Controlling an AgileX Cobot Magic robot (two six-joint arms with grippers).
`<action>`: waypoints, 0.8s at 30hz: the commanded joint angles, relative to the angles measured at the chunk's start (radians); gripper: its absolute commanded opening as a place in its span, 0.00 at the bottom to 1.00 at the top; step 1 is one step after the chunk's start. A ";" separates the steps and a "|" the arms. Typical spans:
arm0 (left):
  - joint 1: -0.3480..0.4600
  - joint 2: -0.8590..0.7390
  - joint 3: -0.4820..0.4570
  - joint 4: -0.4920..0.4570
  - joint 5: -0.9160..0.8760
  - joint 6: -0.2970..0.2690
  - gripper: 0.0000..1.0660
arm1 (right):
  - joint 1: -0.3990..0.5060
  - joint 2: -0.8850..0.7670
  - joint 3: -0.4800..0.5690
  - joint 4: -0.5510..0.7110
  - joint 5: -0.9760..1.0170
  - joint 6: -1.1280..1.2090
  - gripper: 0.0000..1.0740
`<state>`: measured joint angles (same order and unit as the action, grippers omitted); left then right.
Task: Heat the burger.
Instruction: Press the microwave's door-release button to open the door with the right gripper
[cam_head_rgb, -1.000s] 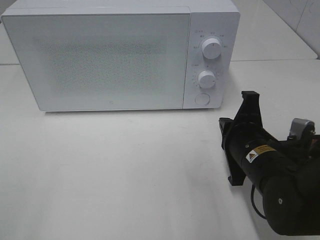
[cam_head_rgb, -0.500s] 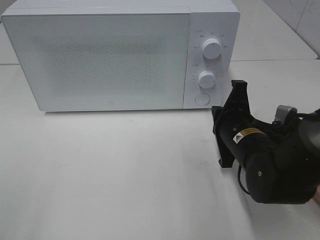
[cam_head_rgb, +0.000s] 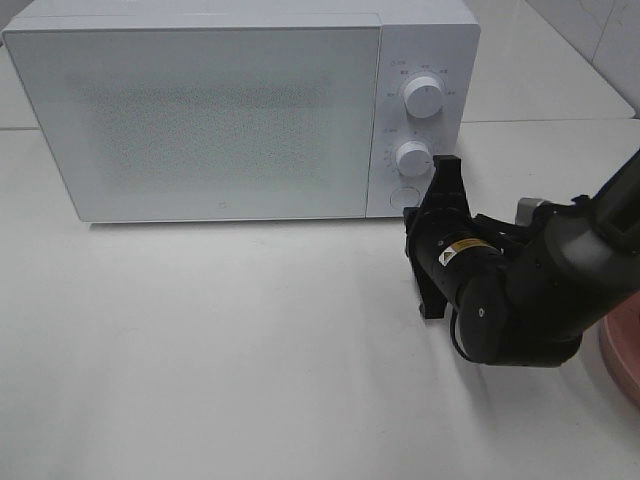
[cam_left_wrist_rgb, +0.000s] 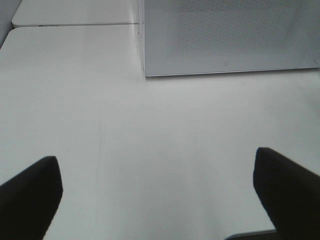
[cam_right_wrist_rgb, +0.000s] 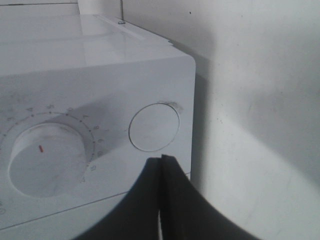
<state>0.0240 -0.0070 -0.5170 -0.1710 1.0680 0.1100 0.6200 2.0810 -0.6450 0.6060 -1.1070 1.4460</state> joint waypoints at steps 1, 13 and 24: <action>0.002 -0.007 0.002 -0.009 0.002 -0.003 0.91 | -0.004 0.019 -0.045 -0.012 0.017 -0.029 0.00; 0.002 -0.007 0.002 -0.009 0.002 -0.003 0.91 | -0.038 0.068 -0.111 0.002 0.025 -0.064 0.00; 0.002 -0.007 0.002 -0.009 0.002 -0.003 0.91 | -0.061 0.074 -0.159 0.006 0.042 -0.079 0.00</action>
<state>0.0240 -0.0070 -0.5170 -0.1710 1.0680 0.1100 0.5670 2.1570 -0.7940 0.6180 -1.0690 1.3840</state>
